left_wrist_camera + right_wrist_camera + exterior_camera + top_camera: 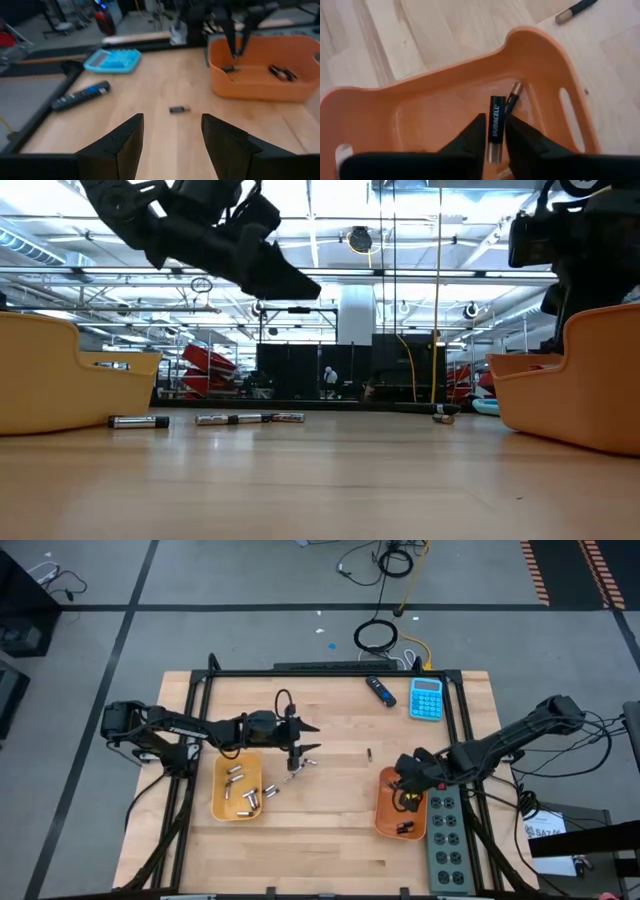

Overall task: Sort batteries
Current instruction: Put the black battery into the orange bin

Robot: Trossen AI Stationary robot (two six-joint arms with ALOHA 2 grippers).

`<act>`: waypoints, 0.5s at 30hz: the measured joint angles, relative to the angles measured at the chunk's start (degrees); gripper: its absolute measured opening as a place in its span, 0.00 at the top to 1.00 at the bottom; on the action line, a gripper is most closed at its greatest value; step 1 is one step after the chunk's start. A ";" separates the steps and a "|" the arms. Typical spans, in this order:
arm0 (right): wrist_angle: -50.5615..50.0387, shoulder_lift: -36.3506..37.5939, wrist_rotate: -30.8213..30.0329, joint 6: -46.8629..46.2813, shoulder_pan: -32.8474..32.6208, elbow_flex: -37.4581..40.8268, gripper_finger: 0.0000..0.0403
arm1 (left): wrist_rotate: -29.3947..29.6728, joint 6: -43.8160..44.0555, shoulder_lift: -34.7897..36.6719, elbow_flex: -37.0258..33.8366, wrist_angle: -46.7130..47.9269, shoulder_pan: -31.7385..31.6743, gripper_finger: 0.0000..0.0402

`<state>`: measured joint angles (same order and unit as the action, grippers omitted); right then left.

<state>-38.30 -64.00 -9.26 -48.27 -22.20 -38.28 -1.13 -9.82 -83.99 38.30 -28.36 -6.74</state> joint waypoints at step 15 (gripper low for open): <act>-1.67 -1.02 -16.65 5.44 6.51 -9.63 0.63 | 0.99 3.48 -0.02 6.94 7.86 0.00 0.43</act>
<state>-39.98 -65.02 -25.92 -42.83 -15.68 -47.91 -0.14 -6.35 -84.01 45.25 -20.50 -6.74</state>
